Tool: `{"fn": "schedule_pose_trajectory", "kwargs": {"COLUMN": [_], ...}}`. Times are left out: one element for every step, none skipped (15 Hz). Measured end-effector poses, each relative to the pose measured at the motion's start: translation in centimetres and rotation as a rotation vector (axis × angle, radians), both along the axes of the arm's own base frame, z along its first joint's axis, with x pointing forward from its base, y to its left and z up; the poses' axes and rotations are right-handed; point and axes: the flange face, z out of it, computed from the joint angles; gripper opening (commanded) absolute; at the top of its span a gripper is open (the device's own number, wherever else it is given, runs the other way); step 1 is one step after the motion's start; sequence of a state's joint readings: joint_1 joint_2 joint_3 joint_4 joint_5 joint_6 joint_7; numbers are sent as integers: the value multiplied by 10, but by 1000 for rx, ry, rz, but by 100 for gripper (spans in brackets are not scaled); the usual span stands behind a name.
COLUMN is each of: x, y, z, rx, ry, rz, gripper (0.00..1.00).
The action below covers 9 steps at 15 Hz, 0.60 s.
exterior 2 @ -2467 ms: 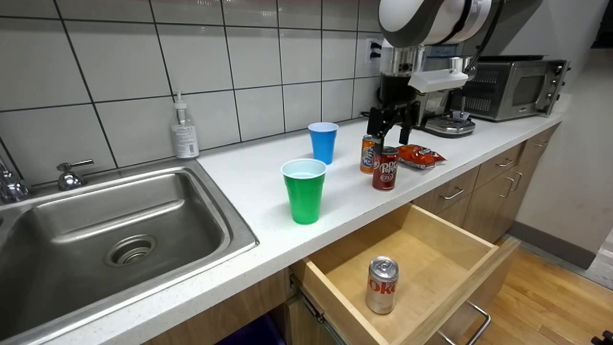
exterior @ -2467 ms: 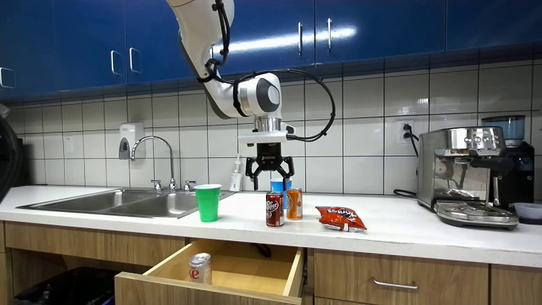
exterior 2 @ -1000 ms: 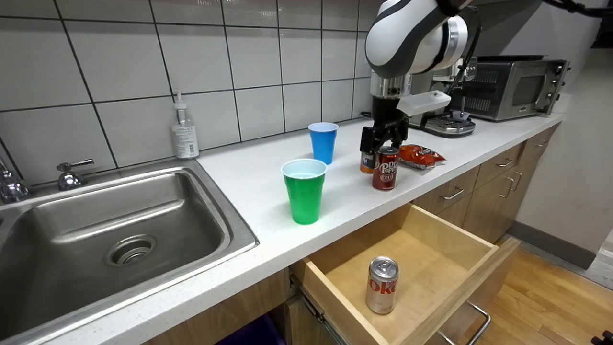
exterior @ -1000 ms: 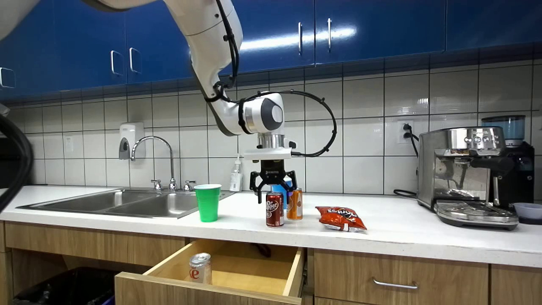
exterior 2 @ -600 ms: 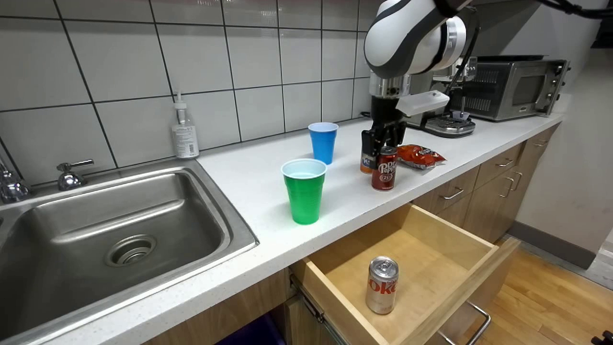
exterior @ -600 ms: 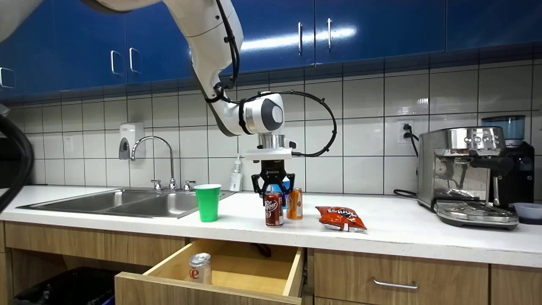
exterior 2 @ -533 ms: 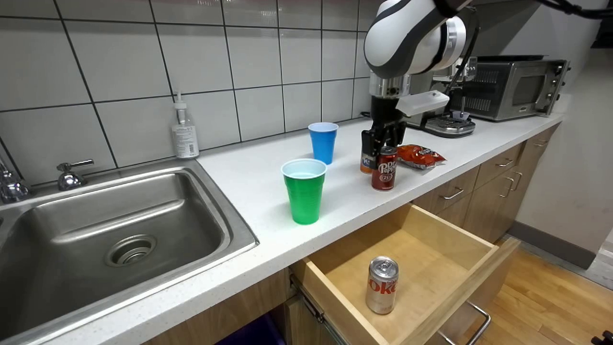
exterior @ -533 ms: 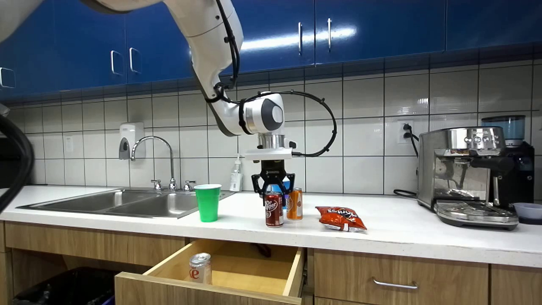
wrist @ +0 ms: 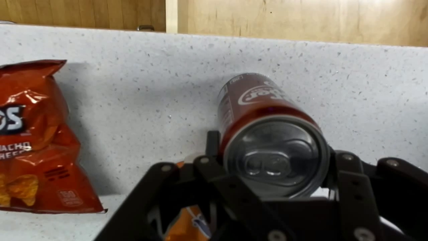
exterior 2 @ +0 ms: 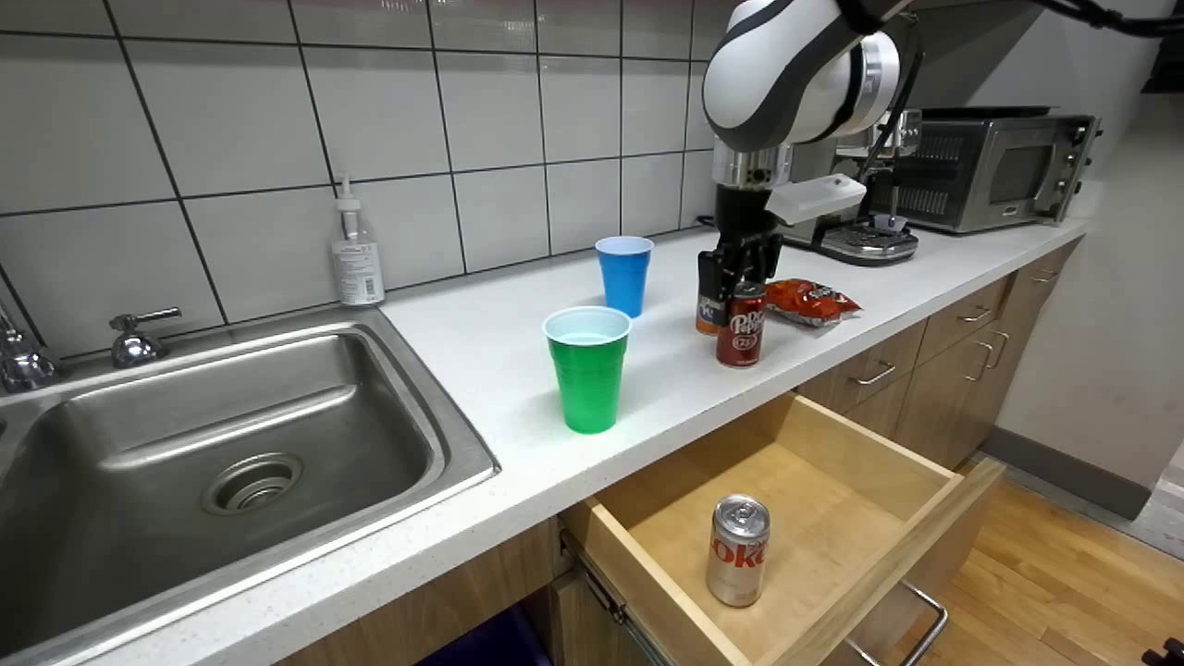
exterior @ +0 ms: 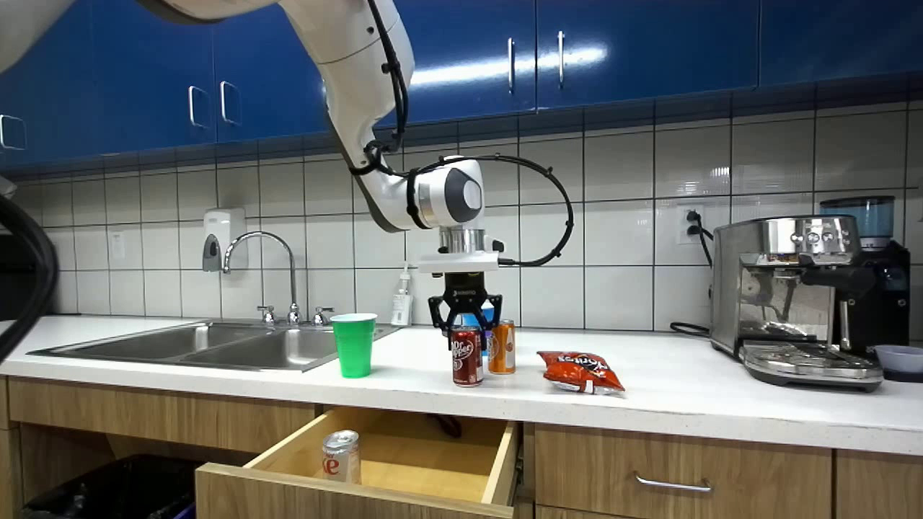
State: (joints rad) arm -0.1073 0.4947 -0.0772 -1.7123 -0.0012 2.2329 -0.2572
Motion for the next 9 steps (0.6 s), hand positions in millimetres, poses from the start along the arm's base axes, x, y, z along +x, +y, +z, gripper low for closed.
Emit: {"fn": "schedule_pose_trajectory", "kwargs": {"x": [0,0,0,-1,-2,-4,-6,-9,-13], "y": [0,1,1,2,3,4,6,8,10], "z": [0,1,2,4,6,8,10,12,14], "rx": [0,0,-1,0,0,1,2,4,6], "ry": [-2,-5,-8,-10,-12,-13,-14,-13,-12], "rz": [3,6,10,15,22,30,39,45,52], "gripper": [38,38,38,38,38,38,38,38,38]}}
